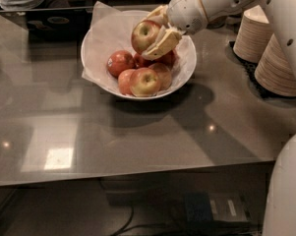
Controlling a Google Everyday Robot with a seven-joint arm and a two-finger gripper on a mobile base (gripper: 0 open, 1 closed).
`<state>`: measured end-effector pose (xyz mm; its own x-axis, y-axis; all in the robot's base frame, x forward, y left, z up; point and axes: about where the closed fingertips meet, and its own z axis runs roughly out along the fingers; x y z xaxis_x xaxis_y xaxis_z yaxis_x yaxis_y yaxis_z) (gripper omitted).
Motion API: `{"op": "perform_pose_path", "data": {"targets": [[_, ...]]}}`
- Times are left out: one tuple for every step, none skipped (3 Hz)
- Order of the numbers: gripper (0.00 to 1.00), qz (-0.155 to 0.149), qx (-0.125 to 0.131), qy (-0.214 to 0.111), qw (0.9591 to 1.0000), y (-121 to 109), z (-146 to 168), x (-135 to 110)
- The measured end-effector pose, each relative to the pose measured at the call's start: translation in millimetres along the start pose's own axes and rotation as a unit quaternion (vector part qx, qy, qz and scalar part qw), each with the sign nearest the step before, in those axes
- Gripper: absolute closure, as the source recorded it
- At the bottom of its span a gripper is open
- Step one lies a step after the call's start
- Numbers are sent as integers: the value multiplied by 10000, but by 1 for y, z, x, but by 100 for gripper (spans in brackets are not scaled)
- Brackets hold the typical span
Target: Pick apple from white bowl
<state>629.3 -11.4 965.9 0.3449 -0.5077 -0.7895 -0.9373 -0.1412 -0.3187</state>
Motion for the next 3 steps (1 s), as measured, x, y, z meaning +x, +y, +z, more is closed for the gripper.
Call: {"op": "perform_pose_path", "data": {"targets": [[100, 20, 117, 292, 9995, 10, -25, -19], [100, 56, 227, 515, 9984, 24, -44, -33], [100, 56, 227, 515, 9984, 24, -44, -33]]}}
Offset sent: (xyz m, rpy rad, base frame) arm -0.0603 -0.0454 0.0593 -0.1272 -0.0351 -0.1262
